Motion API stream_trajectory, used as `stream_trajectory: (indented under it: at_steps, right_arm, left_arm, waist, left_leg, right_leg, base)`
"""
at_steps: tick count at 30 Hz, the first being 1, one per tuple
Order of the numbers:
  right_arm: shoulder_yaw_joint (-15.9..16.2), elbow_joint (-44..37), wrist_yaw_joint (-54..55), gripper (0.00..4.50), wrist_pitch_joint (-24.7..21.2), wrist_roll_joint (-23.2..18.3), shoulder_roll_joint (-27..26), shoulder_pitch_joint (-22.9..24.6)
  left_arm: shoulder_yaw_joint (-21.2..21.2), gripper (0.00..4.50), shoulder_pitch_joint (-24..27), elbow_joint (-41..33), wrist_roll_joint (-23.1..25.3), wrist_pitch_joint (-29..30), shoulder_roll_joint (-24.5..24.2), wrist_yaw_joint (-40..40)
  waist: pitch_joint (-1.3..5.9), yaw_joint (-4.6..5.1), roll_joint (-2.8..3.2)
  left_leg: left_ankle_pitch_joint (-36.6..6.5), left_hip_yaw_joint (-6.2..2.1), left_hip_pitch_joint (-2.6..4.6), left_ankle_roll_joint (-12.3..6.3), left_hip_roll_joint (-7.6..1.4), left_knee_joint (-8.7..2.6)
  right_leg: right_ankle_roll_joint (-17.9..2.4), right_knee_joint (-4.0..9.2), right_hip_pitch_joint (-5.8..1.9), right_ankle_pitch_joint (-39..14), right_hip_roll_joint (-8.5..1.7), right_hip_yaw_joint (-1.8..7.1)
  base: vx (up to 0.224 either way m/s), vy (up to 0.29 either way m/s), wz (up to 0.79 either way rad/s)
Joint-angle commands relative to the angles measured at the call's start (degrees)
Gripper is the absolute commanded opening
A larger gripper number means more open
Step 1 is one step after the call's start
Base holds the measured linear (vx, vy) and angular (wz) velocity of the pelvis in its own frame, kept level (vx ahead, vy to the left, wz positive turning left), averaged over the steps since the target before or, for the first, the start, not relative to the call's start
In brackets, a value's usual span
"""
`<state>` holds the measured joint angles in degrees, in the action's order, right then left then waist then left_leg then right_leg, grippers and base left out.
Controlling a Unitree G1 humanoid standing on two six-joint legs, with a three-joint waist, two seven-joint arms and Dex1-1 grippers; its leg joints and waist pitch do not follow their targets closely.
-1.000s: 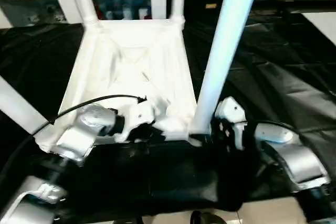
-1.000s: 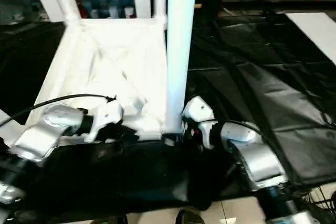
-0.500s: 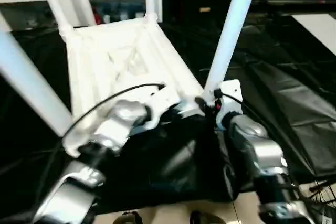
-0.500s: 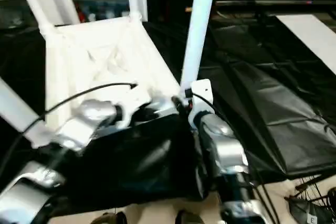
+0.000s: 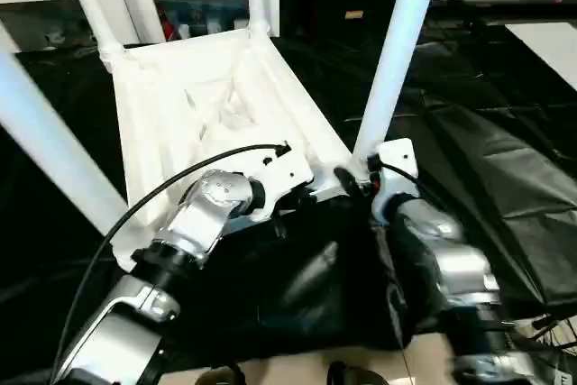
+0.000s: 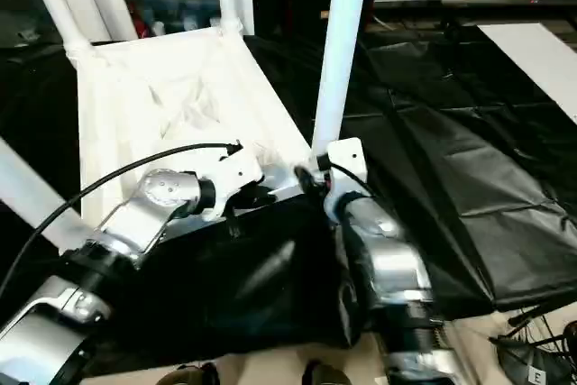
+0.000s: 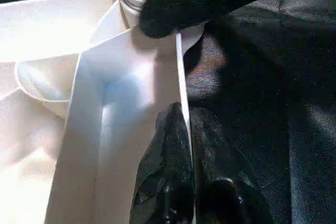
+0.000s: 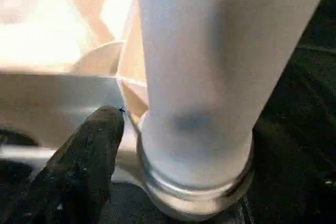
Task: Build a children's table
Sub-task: Rotate leg to tighten
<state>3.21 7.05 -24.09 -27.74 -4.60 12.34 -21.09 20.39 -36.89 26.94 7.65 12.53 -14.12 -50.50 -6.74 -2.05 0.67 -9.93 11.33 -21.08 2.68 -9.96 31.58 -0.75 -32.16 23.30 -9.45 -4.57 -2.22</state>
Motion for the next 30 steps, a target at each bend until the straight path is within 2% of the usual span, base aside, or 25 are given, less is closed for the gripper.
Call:
stream_trajectory:
  at_steps: [1, 2, 3, 4, 5, 6, 9, 11, 12, 14, 16, 18, 23, 30]
  right_arm:
    - [2.34, -4.35, -6.63, 4.20, -0.67, -2.11, 2.59, 0.72]
    - [2.45, -6.22, -10.53, 4.20, -0.97, -3.33, 5.71, 1.63]
    - [2.63, -7.87, -14.11, 4.34, -0.56, -4.16, 8.58, 2.62]
    - [2.76, -9.67, -18.60, 4.43, 0.03, -5.39, 11.84, 3.90]
    - [2.76, -9.67, -18.60, 4.43, 0.03, -5.39, 11.84, 3.90]
    - [2.61, -11.38, -23.67, 4.43, 0.78, -6.49, 15.78, 5.30]
    - [1.76, -11.49, -26.56, 4.43, 1.43, -6.72, 18.57, 5.70]
    - [1.46, -11.26, -27.23, 4.43, 1.71, -6.65, 19.30, 5.63]
    - [0.82, -11.07, -28.79, 4.43, 1.77, -7.44, 20.94, 5.49]
    - [0.81, -10.88, -29.66, 4.43, 2.23, -7.68, 22.02, 5.37]
    - [0.85, -10.70, -29.96, 4.43, 2.58, -7.75, 22.56, 5.27]
    - [0.82, -10.71, -30.32, 4.43, 2.64, -7.94, 22.84, 5.29]
    - [1.49, -11.53, -32.43, 4.43, 2.95, -8.55, 23.77, 5.89]
    - [3.46, -12.17, -31.97, 4.43, 3.48, -8.21, 22.29, 6.04]
  left_arm:
    - [1.99, 0.00, 2.32, 2.14, 1.26, -0.46, -0.81, -0.68]
    - [1.91, 0.00, 2.57, 1.77, 1.13, -0.56, -1.33, -1.04]
    - [1.92, 0.00, 2.86, 1.31, 0.90, -0.64, -1.91, -1.62]
    - [2.04, 0.00, 3.27, 0.56, 0.52, -0.68, -2.83, -2.98]
    - [2.04, 0.00, 3.27, 0.56, 0.52, -0.68, -2.83, -2.98]
    - [2.12, 0.00, 4.00, -0.76, -0.37, -0.74, -4.26, -5.57]
    - [2.49, 0.00, 4.98, -2.63, -1.72, -3.25, -6.36, -10.02]
    - [2.54, 0.00, 5.36, -3.51, -2.24, -3.12, -7.15, -11.48]
    - [3.03, 0.00, 6.54, -5.74, -3.59, -5.62, -9.55, -16.09]
    - [2.85, 0.00, 7.32, -7.61, -4.61, -4.44, -10.96, -18.26]
    - [2.66, 0.00, 7.51, -8.26, -4.65, -4.17, -11.56, -18.30]
    - [2.54, 0.00, 7.47, -8.19, -4.63, -4.39, -11.74, -18.18]
    - [2.48, 0.00, 7.20, -7.92, -4.96, -4.74, -12.04, -18.07]
    - [2.32, 0.00, 7.10, -8.15, -5.13, -4.84, -11.93, -18.74]
  waist:
    - [3.14, -0.16, -0.43]
    - [3.09, -0.14, -0.19]
    - [3.23, -0.19, -0.13]
    - [3.29, -0.34, -0.12]
    - [3.20, -0.40, -0.21]
    - [3.22, -0.38, -0.17]
    - [3.38, -0.09, -0.21]
    - [3.46, -0.02, -0.10]
    - [3.36, -0.10, -0.12]
    - [3.46, -0.16, 0.01]
    - [3.52, -0.37, 0.14]
    - [3.62, -0.60, 0.11]
    - [3.61, -0.75, -0.14]
    - [3.63, -0.74, -0.12]
  left_leg:
    - [-14.40, -1.23, 0.93, -2.77, -3.14, -3.87]
    - [-13.99, -1.16, 0.80, -2.97, -3.12, -3.84]
    - [-13.21, -1.15, 0.65, -3.42, -3.03, -3.66]
    - [-12.60, -1.16, 0.55, -4.07, -3.09, -3.53]
    - [-12.42, -1.16, 0.39, -4.42, -3.12, -3.52]
    - [-11.87, -1.25, 0.23, -4.91, -3.09, -3.49]
    - [-11.07, -1.31, -0.04, -5.33, -3.13, -3.36]
    - [-10.68, -1.17, 0.39, -5.35, -3.23, -3.25]
    - [-10.61, -1.12, 0.47, -5.47, -3.28, -3.26]
    - [-9.76, -1.14, 0.51, -5.37, -3.44, -3.29]
    - [-9.15, -0.82, 0.98, -5.54, -3.53, -3.12]
    - [-8.23, -0.79, 0.89, -5.76, -3.54, -3.00]
    - [-8.65, -0.78, 0.72, -5.87, -3.39, -2.87]
    - [-8.13, -0.80, 0.57, -6.02, -3.30, -2.70]
  right_leg:
    - [-9.59, 3.85, -1.77, -17.10, -3.43, 2.51]
    - [-9.99, 3.77, -1.72, -16.65, -3.47, 2.56]
    - [-10.60, 3.57, -2.02, -15.39, -3.43, 2.45]
    - [-11.00, 3.43, -2.30, -14.30, -3.54, 2.41]
    - [-11.02, 3.47, -2.42, -14.07, -3.55, 2.41]
    - [-11.41, 3.38, -2.52, -14.06, -3.63, 2.33]
    - [-12.44, 3.24, -2.63, -13.67, -3.62, 2.19]
    - [-13.19, 3.14, -2.28, -12.71, -3.41, 2.22]
    - [-13.63, 3.17, -2.22, -12.49, -3.40, 2.23]
    - [-14.17, 2.75, -2.30, -10.86, -3.38, 2.24]
    - [-15.16, 2.49, -2.06, -8.27, -3.19, 2.30]
    - [-15.63, 2.19, -2.18, -6.73, -3.22, 2.27]
    - [-15.35, 2.26, -2.47, -8.02, -3.50, 2.32]
    - [-15.04, 2.12, -2.35, -8.12, -3.39, 2.30]
  base:
    - [0.000, 0.000, 0.00]
    - [0.000, 0.000, 0.00]
    - [0.000, 0.000, 0.00]
    - [0.000, 0.000, 0.00]
    - [0.000, 0.000, 0.00]
    - [0.000, 0.000, 0.00]
    - [0.000, 0.000, 0.00]
    - [0.000, 0.000, 0.00]
    - [0.000, 0.000, 0.00]
    - [0.000, 0.000, 0.00]
    - [0.000, 0.000, 0.00]
    - [0.000, 0.000, 0.00]
    - [0.000, 0.000, 0.00]
    - [0.000, 0.000, 0.00]
